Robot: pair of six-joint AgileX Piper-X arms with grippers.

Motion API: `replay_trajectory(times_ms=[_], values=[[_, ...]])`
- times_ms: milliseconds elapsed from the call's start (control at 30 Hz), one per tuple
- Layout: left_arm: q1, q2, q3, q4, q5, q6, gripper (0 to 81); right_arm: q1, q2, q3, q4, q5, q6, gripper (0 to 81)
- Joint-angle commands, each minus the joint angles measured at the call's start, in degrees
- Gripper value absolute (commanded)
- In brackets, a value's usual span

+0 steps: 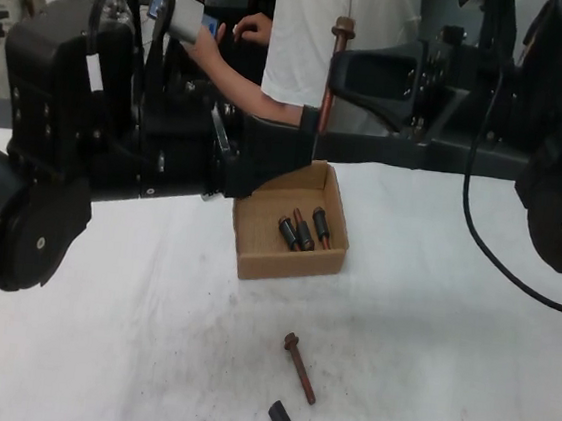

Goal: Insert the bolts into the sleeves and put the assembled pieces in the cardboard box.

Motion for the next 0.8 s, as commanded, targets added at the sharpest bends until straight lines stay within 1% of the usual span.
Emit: replay_trajectory(times_ms=[0, 67, 233, 333, 633, 767], values=[[-0.3, -1.6, -0.3, -0.7, 3.5, -0.5, 0.3, -1.9, 0.0, -0.7, 0.6, 1.4, -0.9, 0.8], [-0.5, -1.6, 0.0, -0.6, 4.1, -0.5, 0.3, -2.8, 0.0, -1.7, 0.6, 1.4, -0.4, 0.8], [-2.1, -1.6, 2.1, -0.8, 3.8, -0.3, 0.3, -3.3, 0.0, -4.9, 0.9, 1.2, -0.3, 0.8], [-2.9, -1.6, 3.2, -1.1, 2.2, 0.0, 0.3, -3.3, 0.0, -6.0, 1.1, 0.8, 0.0, 0.8], [-2.9, -1.6, 3.2, -2.4, -0.6, 0.2, 0.3, -3.1, 0.0, -6.1, 1.8, -1.2, 0.9, 0.8], [-2.9, -1.6, 3.2, -2.8, -1.8, 0.2, 0.3, -2.1, 0.0, -6.1, 3.7, -1.3, -0.5, 0.8]])
